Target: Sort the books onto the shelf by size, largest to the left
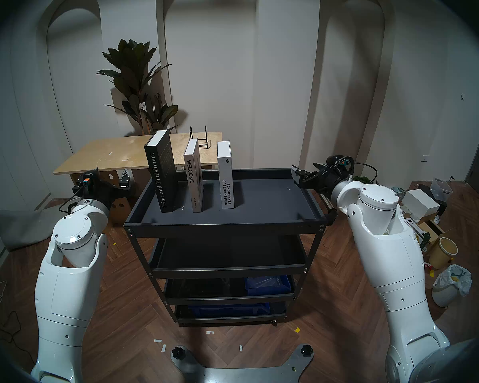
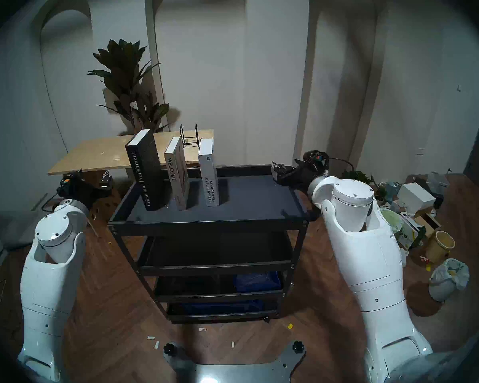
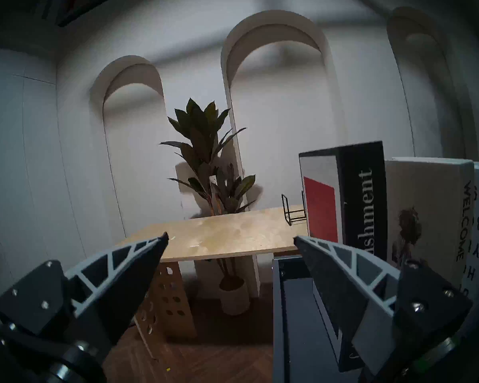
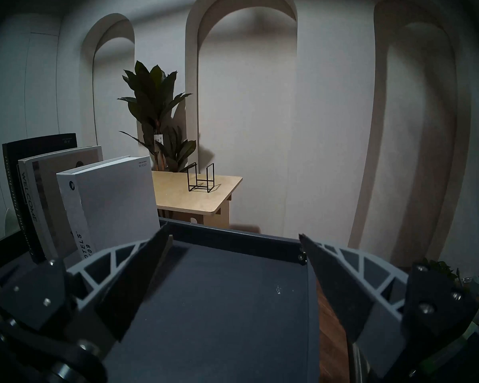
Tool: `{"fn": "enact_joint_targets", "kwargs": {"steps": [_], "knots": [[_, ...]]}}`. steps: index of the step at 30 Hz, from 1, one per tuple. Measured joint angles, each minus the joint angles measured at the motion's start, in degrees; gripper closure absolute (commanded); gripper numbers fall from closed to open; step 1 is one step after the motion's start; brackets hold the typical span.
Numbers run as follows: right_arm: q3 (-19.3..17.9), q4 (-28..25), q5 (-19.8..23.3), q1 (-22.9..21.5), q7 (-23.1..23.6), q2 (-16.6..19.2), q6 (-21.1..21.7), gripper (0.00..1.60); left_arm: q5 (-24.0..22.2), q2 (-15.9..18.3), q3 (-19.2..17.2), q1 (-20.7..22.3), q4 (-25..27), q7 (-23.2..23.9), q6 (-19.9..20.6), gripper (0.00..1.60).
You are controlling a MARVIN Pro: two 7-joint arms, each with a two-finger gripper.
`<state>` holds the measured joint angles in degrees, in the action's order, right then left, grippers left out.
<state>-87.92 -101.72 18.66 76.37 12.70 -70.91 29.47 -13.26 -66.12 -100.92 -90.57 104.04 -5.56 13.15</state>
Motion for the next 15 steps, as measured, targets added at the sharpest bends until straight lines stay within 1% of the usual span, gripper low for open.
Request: {"fn": "enact_joint_targets", "kwargs": {"steps": [5,15], "knots": [[-0.06,1.11,0.00,-0.04,0.30,-0.12,-2.01,0.00,0.81,0.03,0.91,0.72,-0.98,-0.99,-0.20,0.00],[-0.06,1.86,0.05,-0.14,0.70,-0.44,-3.60,0.00,1.25,0.11,1.09,1.34,-0.98,-1.84,-0.44,0.00]]}}
